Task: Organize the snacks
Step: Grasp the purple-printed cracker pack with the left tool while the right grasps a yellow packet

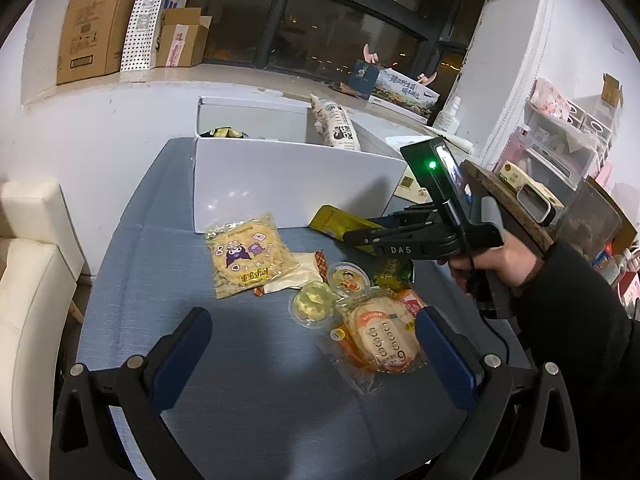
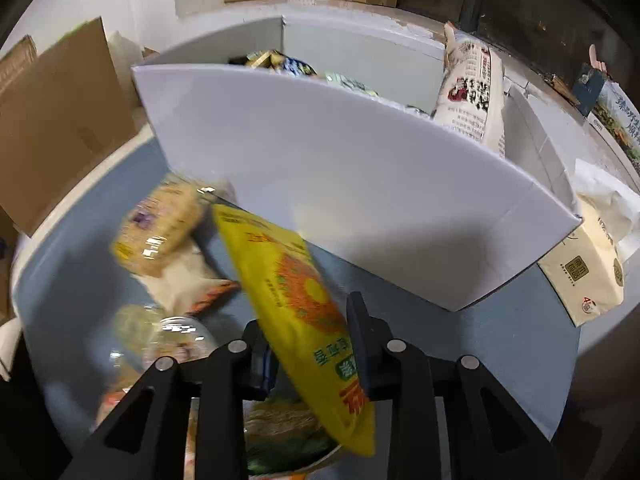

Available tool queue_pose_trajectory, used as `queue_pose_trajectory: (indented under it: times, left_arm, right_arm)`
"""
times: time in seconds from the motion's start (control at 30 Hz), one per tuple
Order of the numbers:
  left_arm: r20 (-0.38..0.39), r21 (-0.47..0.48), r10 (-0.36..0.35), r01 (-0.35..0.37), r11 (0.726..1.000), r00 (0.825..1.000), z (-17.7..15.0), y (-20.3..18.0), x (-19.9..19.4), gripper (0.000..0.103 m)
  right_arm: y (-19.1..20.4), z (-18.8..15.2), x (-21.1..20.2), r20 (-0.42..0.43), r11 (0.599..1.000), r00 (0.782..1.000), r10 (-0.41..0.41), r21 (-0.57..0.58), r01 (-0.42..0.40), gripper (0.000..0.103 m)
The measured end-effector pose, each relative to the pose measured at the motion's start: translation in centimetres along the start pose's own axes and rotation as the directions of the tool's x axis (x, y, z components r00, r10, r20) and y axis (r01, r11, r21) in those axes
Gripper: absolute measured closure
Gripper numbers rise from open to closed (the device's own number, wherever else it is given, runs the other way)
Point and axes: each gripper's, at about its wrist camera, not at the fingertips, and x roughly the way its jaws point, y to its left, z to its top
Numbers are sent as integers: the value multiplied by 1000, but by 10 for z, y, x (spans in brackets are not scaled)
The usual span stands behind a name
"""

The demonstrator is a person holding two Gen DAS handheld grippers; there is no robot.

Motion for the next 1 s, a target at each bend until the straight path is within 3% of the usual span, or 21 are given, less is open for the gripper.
queue_pose_trajectory:
  times: [0.07,0.2,0.33,0.63,0.73,0.77,0.87,1.0]
  left_arm:
    - [-4,-1,11,-11,1000,1000,1,3,3,0]
    - [-14,3,32,-32,999,999,8,8,14,0]
    - [-58,-7,71,-71,997,996,25,15,46,0]
    - [-205,-163,151,-186,969,967,66,51,141,0]
    - [-230,-147,194,-231,962,954,67,55,156,1]
    - [-240,-143,207,-245,959,949,67,57,160,2]
    - [-246,-130,215,-252,959,945,64,59,166,20]
    - [-213,-74,216,-236,969,953,63,52,162,27]
  right_arm:
    - [-6,0,5,9,999,999,32,26,-32,72]
    - [-9,-2,-7,50,994,995,82,62,-85,84]
    - [-2,-10,-38,127,993,989,81,72,-91,84]
    - [15,-46,-137,360,983,933,8,167,-72,84]
    - [26,-55,-151,399,979,917,1,186,-82,84]
    - [27,-60,-160,415,975,910,0,201,-91,84]
    - [26,-73,-171,448,962,894,-3,246,-120,84]
    - [24,-88,-174,464,945,886,-10,295,-144,84]
